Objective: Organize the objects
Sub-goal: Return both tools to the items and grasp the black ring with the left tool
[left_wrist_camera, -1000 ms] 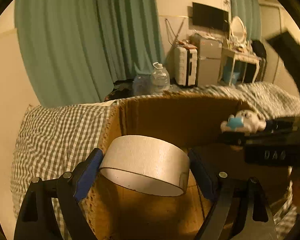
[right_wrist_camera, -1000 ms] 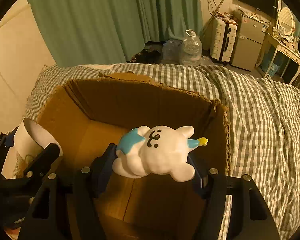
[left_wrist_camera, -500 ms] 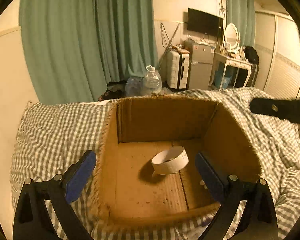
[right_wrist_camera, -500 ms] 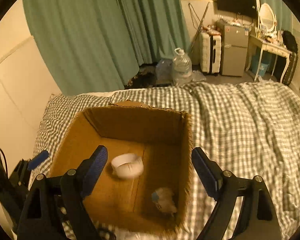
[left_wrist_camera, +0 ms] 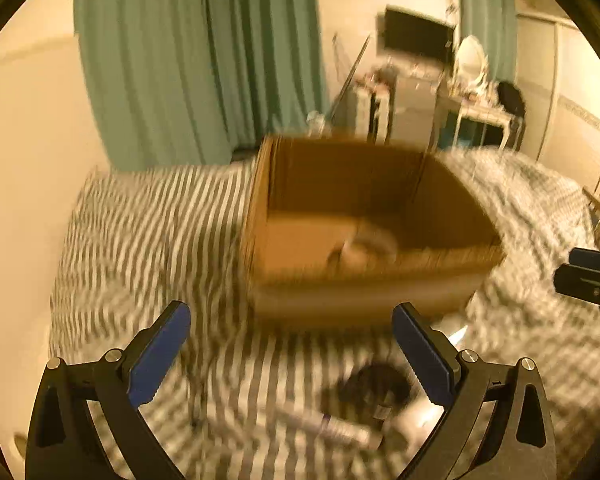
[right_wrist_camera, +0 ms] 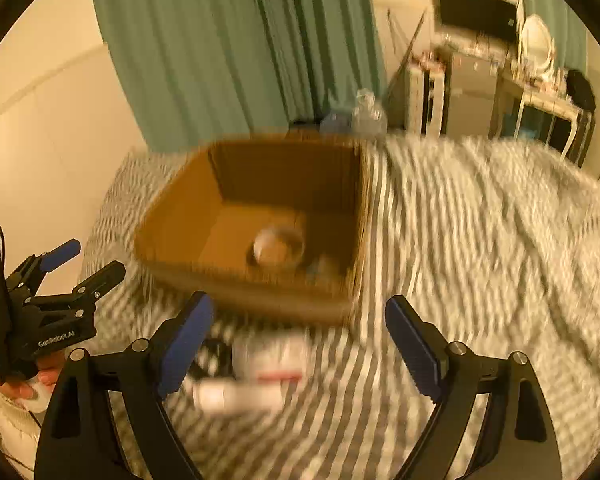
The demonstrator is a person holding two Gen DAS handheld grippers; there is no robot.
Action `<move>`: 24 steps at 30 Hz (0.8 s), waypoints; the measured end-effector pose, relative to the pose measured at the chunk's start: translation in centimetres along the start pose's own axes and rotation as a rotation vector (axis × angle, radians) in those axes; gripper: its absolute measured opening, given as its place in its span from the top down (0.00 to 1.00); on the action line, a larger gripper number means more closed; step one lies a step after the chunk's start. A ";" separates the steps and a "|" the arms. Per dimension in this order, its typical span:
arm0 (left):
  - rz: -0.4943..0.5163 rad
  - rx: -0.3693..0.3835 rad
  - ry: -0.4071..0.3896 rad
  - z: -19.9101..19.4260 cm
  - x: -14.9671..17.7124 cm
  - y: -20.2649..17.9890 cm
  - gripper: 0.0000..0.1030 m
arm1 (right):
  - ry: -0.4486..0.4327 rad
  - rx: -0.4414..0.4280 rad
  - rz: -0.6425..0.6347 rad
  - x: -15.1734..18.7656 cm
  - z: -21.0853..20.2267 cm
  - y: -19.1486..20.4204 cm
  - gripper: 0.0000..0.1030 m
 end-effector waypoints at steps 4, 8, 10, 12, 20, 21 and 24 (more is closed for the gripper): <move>0.007 -0.046 0.123 2.4 4.0 0.7 0.00 | 0.147 -0.033 0.004 3.3 3.6 0.8 0.14; 0.013 -0.062 0.224 4.1 7.1 1.1 0.00 | 0.233 -0.015 -0.085 4.8 5.9 3.1 0.15; -0.008 -0.048 0.252 4.8 7.7 1.4 0.00 | 0.261 -0.012 -0.123 5.3 6.9 3.9 0.15; -0.018 -0.047 0.259 5.0 7.8 1.7 0.00 | 0.286 -0.004 -0.140 6.0 7.9 4.1 0.15; 0.006 0.020 0.270 5.9 8.0 0.4 0.00 | 0.344 0.016 -0.087 4.4 11.0 2.2 0.15; 0.004 0.029 0.275 6.1 8.0 0.3 0.00 | 0.340 0.022 -0.097 4.1 11.1 2.4 0.15; -0.017 0.054 0.282 6.5 7.9 -0.2 0.00 | 0.338 0.041 -0.131 4.1 11.4 2.8 0.15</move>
Point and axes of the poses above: each gripper's, at about its wrist camera, not at the fingertips, and z roughly the way its jaws point, y to its left, x to its underside, the point moved 4 cm from there along z, roughly the way its jaws point, and after that the axes turned 6 degrees about -z, right-handed, at the moved point
